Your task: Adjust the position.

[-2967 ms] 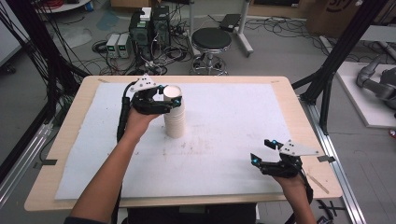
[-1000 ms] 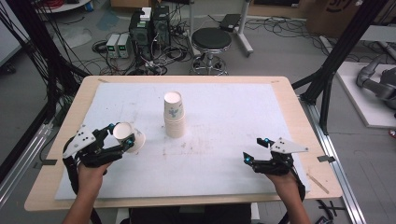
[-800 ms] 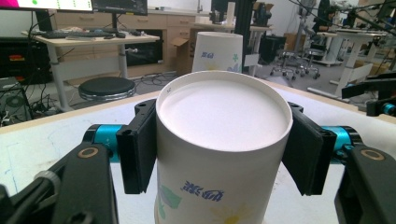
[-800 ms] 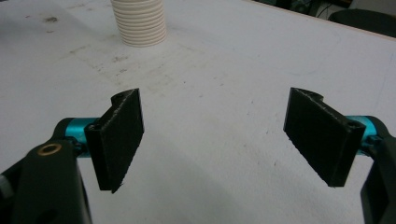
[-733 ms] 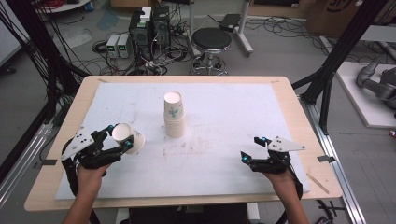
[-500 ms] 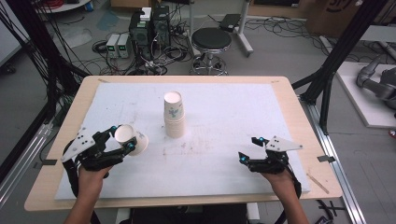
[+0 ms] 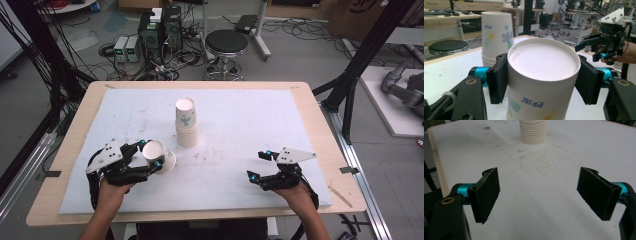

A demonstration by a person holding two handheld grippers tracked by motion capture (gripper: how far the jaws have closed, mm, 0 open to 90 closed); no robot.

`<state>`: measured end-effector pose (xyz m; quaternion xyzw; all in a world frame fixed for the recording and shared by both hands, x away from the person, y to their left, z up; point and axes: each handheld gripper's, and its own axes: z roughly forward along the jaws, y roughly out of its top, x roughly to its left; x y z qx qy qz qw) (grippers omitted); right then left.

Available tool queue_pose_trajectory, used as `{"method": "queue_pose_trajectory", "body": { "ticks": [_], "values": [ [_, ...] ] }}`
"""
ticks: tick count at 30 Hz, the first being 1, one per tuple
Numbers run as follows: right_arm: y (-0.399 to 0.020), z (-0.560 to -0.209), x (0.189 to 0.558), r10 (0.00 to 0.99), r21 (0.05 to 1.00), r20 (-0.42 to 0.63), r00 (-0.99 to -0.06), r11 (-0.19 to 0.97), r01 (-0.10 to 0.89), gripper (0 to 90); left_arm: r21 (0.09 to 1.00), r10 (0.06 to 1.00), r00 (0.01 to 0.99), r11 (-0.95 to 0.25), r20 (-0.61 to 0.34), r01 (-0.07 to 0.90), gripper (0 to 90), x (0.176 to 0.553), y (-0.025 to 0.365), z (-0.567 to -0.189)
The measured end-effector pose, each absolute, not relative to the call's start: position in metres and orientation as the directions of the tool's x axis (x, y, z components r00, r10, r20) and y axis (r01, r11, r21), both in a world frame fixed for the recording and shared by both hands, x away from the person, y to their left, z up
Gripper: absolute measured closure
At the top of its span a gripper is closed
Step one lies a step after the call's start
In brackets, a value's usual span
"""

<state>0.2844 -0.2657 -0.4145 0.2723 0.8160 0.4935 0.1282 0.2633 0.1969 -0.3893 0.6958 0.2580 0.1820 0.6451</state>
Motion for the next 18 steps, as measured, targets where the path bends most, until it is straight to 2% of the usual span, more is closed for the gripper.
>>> {"method": "queue_pose_trajectory", "body": {
  "ticks": [13,18],
  "values": [
    [-0.236,-0.394,0.297,0.455,0.893,0.070,-0.888,0.368,0.259,19.0,0.990,0.526,0.847,-0.053,-0.081,0.128,34.4,0.265,0.175,-0.385],
    [-0.225,-0.395,0.301,0.420,0.889,0.067,-0.905,0.387,0.245,19.0,0.988,0.504,0.859,-0.066,-0.086,0.138,34.4,0.268,0.164,-0.386]
  ]
}}
